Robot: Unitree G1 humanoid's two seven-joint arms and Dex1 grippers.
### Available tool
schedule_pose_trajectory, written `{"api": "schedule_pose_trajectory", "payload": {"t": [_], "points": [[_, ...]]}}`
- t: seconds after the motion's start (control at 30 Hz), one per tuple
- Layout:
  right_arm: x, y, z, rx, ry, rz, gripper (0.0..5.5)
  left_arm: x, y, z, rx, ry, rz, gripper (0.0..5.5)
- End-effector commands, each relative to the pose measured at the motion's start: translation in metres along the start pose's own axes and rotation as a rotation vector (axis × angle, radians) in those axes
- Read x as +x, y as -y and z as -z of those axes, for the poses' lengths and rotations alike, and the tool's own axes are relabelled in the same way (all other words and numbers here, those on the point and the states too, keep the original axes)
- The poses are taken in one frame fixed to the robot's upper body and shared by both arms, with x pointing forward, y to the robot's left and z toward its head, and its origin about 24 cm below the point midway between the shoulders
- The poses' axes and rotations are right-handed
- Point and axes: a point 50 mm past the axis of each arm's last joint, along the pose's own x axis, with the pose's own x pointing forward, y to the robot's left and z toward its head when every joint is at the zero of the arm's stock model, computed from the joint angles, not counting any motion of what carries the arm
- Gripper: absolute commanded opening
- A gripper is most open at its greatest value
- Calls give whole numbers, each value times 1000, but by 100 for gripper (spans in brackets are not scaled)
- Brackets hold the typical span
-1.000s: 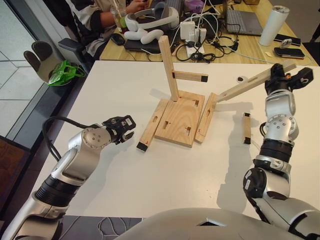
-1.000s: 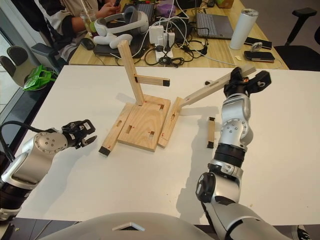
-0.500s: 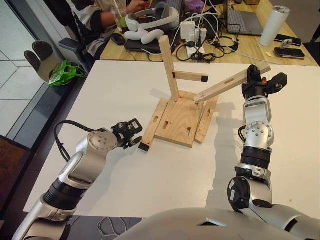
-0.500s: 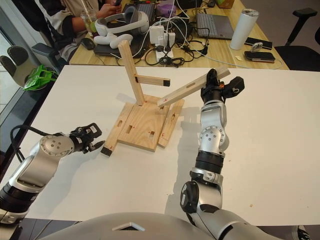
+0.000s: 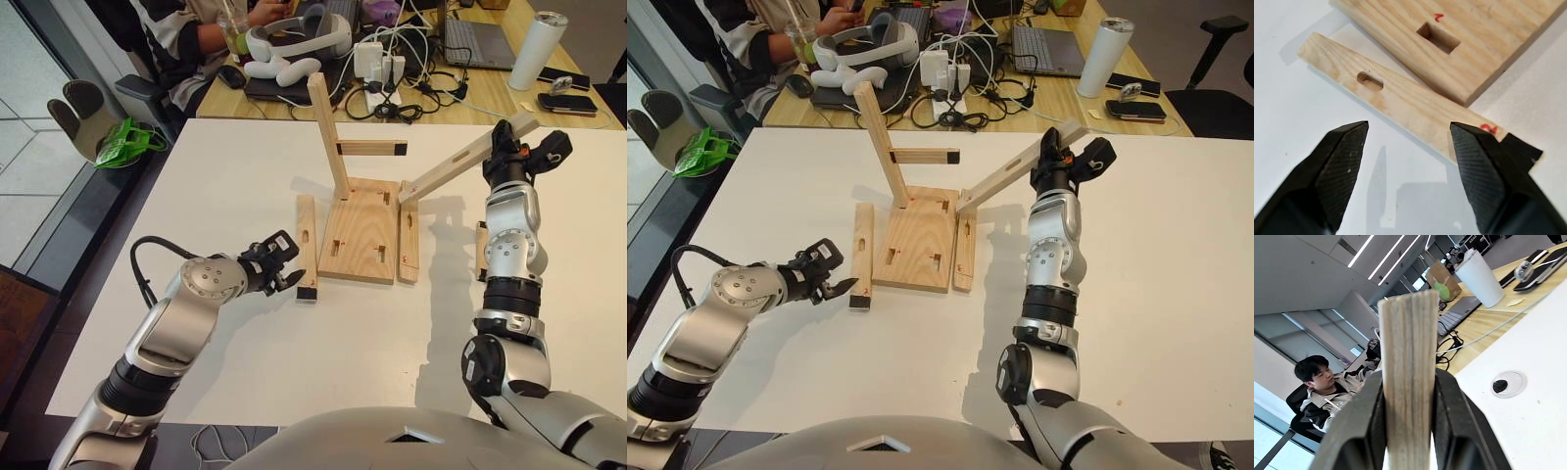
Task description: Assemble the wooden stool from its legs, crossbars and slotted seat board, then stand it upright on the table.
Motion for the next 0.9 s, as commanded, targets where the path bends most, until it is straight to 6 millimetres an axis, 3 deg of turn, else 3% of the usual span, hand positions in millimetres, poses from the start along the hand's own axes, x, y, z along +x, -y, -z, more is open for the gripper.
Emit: {"api": "schedule_pose_trajectory", "payload": {"t": [0.03,0.17,0.27,0.5,0.73,0.9], "points": [[6,-10,-11,27,44,-111,99,-3,0,-16,-34,73,6,309],[7,-4,-8,45,45,-98,99,-1,-2,-26,-45,115,-30,309],[6,3,1,69,37,-64,99,4,-7,-43,-97,198,-90,309],[9,6,19,131,41,-46,99,24,13,-87,-172,356,-72,309],[12,-2,24,72,21,-105,99,32,27,-73,-68,250,-18,309],[10,-4,26,-29,5,-119,99,31,22,-70,-54,232,-41,309]]}}
